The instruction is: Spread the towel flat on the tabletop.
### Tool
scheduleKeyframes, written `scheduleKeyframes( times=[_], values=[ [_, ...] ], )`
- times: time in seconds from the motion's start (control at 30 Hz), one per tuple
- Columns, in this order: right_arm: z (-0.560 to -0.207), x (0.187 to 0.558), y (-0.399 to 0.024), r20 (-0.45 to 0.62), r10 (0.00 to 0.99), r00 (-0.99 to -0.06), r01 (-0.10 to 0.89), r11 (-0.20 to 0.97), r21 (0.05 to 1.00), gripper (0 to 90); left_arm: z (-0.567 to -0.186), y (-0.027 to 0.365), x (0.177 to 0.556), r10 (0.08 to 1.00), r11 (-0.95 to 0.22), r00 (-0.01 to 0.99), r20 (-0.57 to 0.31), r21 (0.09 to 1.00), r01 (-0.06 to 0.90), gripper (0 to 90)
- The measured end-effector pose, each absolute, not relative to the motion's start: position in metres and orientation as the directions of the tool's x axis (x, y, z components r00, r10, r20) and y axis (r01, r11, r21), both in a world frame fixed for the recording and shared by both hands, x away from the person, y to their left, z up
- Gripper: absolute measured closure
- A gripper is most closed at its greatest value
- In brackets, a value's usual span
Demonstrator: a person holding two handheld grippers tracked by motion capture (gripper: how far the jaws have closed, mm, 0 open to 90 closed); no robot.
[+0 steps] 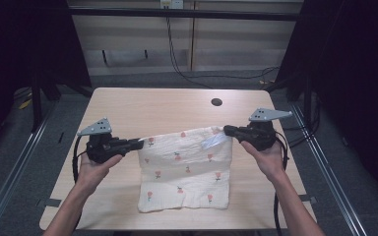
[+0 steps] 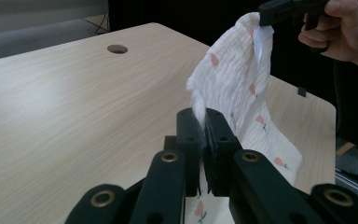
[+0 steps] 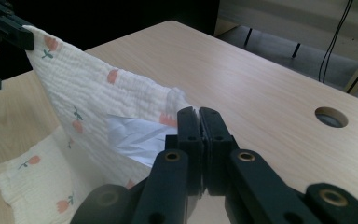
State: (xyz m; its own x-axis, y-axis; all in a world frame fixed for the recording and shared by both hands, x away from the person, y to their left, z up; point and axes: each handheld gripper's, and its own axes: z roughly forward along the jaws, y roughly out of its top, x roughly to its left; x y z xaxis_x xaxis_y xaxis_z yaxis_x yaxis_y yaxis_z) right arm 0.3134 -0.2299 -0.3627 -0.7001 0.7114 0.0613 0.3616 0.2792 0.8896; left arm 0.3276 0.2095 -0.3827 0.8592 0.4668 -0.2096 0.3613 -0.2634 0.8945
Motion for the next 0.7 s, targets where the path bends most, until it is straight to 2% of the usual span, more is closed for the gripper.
scheduleKeyframes(
  times=[0.07, 0.17, 0.33, 0.4, 0.53, 0.7],
  values=[
    [-0.362, 0.312, -0.230, 0.063, 0.706, -0.705, 0.354, 0.274, 0.894, 88.3, -0.386, 0.208, 0.330, 0.502, -0.276, 0.846, -0.183, 0.893, 0.357, 86.2],
    [-0.372, 0.315, -0.229, 0.051, 0.712, -0.700, 0.365, 0.296, 0.883, 88.3, -0.404, 0.204, 0.341, 0.506, -0.283, 0.834, -0.220, 0.871, 0.402, 86.3],
    [-0.389, 0.331, -0.234, 0.068, 0.732, -0.677, 0.390, 0.280, 0.877, 88.3, -0.418, 0.193, 0.361, 0.502, -0.224, 0.812, -0.297, 0.863, 0.453, 86.3],
    [-0.394, 0.339, -0.236, 0.062, 0.736, -0.675, 0.383, 0.277, 0.881, 88.3, -0.421, 0.187, 0.372, 0.524, -0.242, 0.806, -0.274, 0.860, 0.449, 86.3],
    [-0.411, 0.354, -0.240, 0.090, 0.753, -0.652, 0.425, 0.265, 0.865, 88.3, -0.431, 0.184, 0.388, 0.548, -0.220, 0.780, -0.304, 0.847, 0.484, 86.0],
    [-0.427, 0.366, -0.241, 0.102, 0.746, -0.658, 0.452, 0.283, 0.846, 87.8, -0.441, 0.177, 0.396, 0.564, -0.282, 0.776, -0.283, 0.817, 0.503, 82.1]
  ],
)
